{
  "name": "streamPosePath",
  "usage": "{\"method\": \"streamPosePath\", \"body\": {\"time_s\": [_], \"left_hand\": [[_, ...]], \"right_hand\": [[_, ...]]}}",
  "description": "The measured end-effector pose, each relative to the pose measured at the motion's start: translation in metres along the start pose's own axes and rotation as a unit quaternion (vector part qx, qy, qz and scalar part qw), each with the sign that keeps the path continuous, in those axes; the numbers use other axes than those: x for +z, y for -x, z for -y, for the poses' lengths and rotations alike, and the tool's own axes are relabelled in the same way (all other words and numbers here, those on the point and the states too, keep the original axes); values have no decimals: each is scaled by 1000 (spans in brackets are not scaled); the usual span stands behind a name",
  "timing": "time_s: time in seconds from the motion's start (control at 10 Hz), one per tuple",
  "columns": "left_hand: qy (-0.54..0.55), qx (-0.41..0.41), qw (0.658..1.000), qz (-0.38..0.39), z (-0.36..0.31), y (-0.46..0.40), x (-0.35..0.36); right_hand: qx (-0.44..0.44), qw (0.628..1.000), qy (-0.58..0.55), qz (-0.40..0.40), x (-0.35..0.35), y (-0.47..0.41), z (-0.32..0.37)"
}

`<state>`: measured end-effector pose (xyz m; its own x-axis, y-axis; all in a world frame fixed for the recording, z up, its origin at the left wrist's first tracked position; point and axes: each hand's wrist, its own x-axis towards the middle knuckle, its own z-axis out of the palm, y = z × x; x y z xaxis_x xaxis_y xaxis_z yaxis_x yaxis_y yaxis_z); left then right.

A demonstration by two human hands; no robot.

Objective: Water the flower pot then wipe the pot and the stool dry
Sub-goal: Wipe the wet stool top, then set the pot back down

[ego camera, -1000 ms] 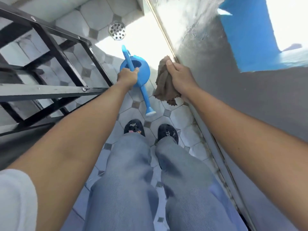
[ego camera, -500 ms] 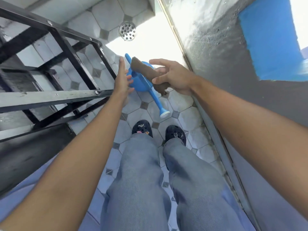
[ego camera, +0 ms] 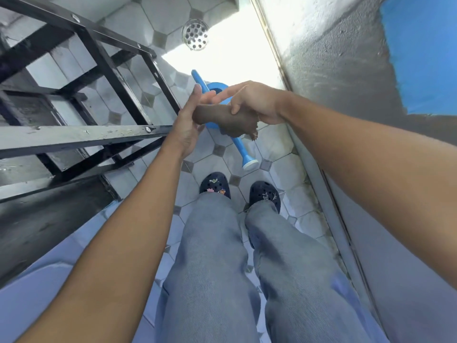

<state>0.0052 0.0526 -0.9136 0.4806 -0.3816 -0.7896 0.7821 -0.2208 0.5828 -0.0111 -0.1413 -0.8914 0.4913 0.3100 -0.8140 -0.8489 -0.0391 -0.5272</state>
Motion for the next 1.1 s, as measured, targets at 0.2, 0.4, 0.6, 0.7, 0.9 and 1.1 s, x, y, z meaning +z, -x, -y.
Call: {"method": "streamPosePath", "body": {"time_s": [0.2,0.4,0.6,0.7,0.9,1.1], "left_hand": [[-14,-18,998,-56,12,-3,-8],[-140,13,978,-155,39,-19,-5],[-173,-7,965,-196,36,-31,0],[-267,-37,948,-171,28,-12,9],[-486,13,855,-181,-47,92,41],[-599,115,760,-225,-254,188,76]], "right_hand": [[-41,979,145,-134,-2,-16,6],[-154,894,326,-266,3,-40,-8],[-127,882,347,-293,6,-52,-4],[-68,885,377,-263,6,-28,-5],[-31,846,471,-246,28,88,32],[-125,819,479,-291,21,218,243]]}}
